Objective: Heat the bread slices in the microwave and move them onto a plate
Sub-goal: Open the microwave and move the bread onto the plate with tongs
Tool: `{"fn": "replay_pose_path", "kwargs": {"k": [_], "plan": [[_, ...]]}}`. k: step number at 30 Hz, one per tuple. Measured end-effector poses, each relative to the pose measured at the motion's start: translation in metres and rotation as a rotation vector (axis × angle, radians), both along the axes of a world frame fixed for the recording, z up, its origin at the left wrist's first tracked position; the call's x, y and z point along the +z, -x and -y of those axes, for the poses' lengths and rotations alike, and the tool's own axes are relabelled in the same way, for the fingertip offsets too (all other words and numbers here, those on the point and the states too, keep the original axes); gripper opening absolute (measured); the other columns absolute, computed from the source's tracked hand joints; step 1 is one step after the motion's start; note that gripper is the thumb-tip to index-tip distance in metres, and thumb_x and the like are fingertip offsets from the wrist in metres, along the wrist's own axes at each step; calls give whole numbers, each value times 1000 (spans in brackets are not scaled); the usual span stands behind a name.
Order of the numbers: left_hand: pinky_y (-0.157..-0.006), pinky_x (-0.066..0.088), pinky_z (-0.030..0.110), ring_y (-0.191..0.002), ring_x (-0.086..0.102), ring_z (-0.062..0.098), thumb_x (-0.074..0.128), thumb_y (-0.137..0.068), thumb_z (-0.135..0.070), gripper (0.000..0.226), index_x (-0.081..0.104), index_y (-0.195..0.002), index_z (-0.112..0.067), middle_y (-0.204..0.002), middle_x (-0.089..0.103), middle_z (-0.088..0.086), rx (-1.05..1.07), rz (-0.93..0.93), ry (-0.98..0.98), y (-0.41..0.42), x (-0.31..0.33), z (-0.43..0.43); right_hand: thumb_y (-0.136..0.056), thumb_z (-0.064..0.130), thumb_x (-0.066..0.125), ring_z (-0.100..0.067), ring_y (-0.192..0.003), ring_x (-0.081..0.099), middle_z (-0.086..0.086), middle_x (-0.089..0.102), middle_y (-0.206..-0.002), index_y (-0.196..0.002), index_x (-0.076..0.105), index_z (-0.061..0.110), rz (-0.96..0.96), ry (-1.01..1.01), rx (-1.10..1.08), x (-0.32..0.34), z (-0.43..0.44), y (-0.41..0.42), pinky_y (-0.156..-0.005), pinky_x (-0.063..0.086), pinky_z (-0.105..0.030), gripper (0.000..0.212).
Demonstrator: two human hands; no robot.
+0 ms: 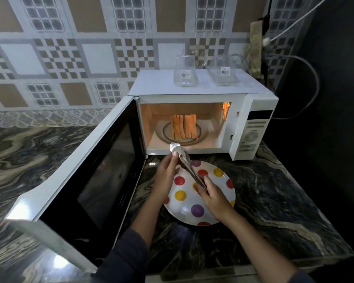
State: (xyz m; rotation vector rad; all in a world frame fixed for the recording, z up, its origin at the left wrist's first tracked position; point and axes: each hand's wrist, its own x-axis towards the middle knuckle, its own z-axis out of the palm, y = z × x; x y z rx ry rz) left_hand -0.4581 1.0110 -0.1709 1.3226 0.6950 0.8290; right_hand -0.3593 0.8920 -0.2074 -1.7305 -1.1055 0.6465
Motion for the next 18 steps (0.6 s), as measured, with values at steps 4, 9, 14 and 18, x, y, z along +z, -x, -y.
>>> {"fn": "replay_pose_path", "kwargs": {"k": [4, 9, 14, 18], "plan": [[-101, 40, 27, -116, 53, 11, 38, -97, -36, 37, 57, -123, -18, -125, 59, 0, 183, -349, -366, 33, -50, -8, -96, 34, 41, -21, -103, 57, 1, 58, -107, -118, 44, 22, 58, 44, -132, -6, -13, -12, -83, 45, -30, 25], [-115, 15, 23, -137, 33, 18, 17, -90, -41, 62, 39, -139, -12, -147, 39, 7, 106, -854, -698, 71, -115, -1, -91, 49, 43, -29, -125, 43, -14, 38, -139, -139, 28, 9, 221, 219, -214, 8, -59, -28, -99, 40, -39, 64], [-102, 40, 42, -123, 53, 24, 26, -84, -33, 59, 56, -125, -3, -132, 56, 12, 105, -1155, -759, 65, -118, -11, -91, 51, 45, -35, -122, 45, -18, 37, -139, -138, 27, 6, 344, 317, -257, 22, -104, -35, -87, 41, -39, 68], [-115, 1, 29, -145, 13, 16, 1, -80, -42, 76, 22, -146, -10, -155, 20, 4, 84, -1160, -789, 65, -124, -11, -90, 49, 49, -39, -120, 47, -19, 37, -139, -136, 27, 5, 359, 409, -335, 20, -131, -34, -87, 43, -41, 67]]}}
